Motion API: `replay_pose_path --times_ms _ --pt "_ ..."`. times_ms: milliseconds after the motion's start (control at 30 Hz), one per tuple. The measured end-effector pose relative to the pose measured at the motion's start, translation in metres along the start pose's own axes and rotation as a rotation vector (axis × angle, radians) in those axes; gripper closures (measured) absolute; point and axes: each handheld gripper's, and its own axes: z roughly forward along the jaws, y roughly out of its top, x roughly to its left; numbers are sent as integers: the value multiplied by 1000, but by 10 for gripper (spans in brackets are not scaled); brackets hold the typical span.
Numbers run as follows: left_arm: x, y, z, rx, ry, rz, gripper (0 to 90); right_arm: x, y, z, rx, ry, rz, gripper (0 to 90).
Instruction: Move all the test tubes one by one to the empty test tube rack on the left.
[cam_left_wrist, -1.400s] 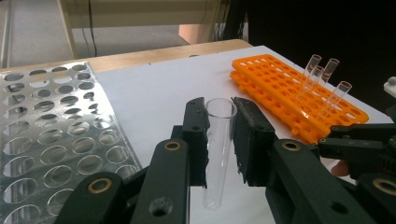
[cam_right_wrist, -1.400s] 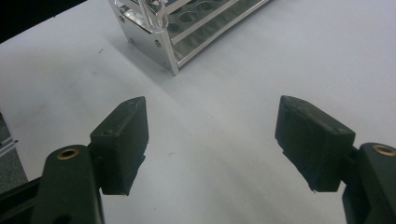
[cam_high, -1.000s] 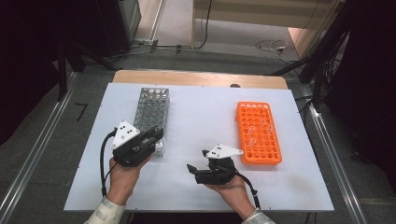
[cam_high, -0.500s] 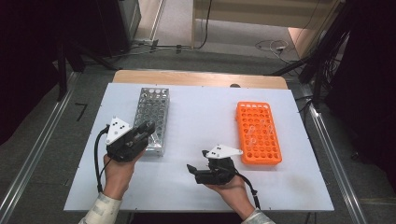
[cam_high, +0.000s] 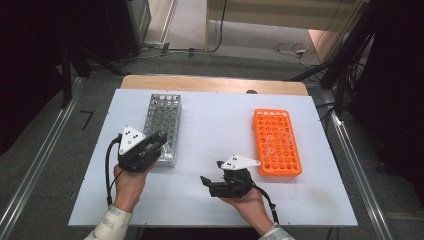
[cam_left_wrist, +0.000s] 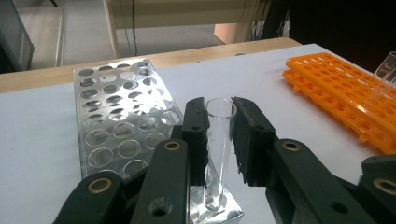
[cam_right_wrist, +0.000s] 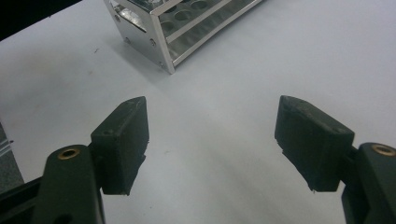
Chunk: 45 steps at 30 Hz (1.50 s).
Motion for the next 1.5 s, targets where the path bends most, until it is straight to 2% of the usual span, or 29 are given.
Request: replay_pose_path --times_ms 100,200,600,767,1067,1333,1500 --pt "-1 -3 3 8 4 3 749 0 0 -1 1 0 1 246" --pt "-3 -6 5 24 12 23 749 0 0 -1 2 -2 3 246" --pt "-12 -17 15 108 49 68 748 -2 0 -4 -4 -1 0 247" --pt "-11 -21 18 140 56 59 747 -2 0 -5 -4 -3 1 247" --pt "-9 -24 19 152 44 40 742 -3 0 -6 -3 -5 3 247" --pt "-7 -19 12 119 4 -9 565 -5 0 -9 -12 -12 7 247" --pt "-9 -17 5 98 23 -24 361 -10 -1 -15 -22 -23 15 247"
